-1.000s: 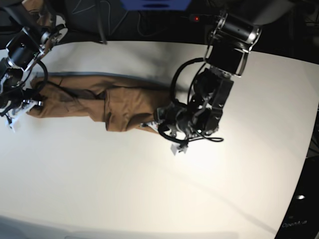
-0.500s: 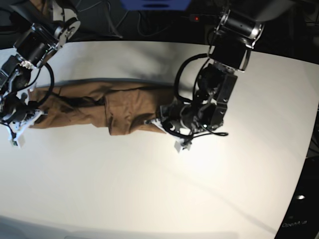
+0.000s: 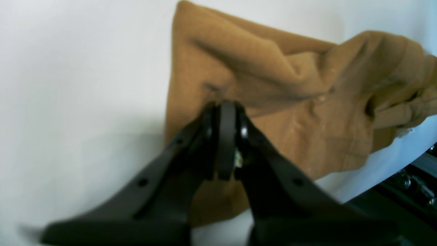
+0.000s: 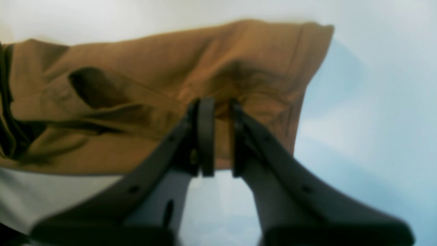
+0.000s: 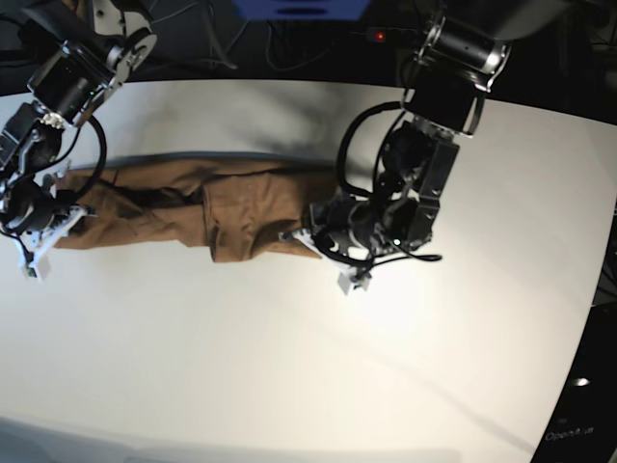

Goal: Fold the T-shirt properly

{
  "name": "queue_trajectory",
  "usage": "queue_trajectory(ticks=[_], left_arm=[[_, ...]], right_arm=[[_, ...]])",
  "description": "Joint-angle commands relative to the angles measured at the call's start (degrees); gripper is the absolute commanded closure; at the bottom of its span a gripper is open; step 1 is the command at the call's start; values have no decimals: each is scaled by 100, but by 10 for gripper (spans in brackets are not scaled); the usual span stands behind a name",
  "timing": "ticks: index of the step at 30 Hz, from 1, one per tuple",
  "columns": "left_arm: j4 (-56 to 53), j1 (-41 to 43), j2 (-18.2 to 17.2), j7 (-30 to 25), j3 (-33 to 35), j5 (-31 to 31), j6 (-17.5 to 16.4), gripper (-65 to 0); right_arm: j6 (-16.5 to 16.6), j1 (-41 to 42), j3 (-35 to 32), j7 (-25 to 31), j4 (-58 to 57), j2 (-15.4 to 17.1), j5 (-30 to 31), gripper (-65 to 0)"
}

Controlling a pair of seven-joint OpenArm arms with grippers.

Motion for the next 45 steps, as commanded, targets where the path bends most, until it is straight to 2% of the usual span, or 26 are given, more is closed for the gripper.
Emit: queue_trajectory(ticks=[1,9,10,14,17,21,26,45], left_arm=[[-43,38,-59,241,7,289,138,-22],[-34,64,-59,241,7,289,138,-22],[-34,64,-59,241,7,289,138,-22],[-34,64,-59,268,7,289,138,-22],[-34,64,-59,268,7,298,138,-22],[-34,73,-59,285,7,298,138,-22],[-34,73,-59,294,7,298,138,-22],[-34,152,-59,303,-2,298,146,-22]], right_arm=[[14,124,-15,42,120,99,67,-59],[14,186,-32,42,-47,283,49,-86],[14,265,-6,42,-126,318,41,-110],[14,555,29,42,-864,547,41,-274],[14,775,284,42,-1410,617,49,-329],[14,1091,609,42,-1744,776,67,-332],[14,1311,732,42,-1761,776,67,-335],[14,1267,935,42,-1779,749,76,-337]])
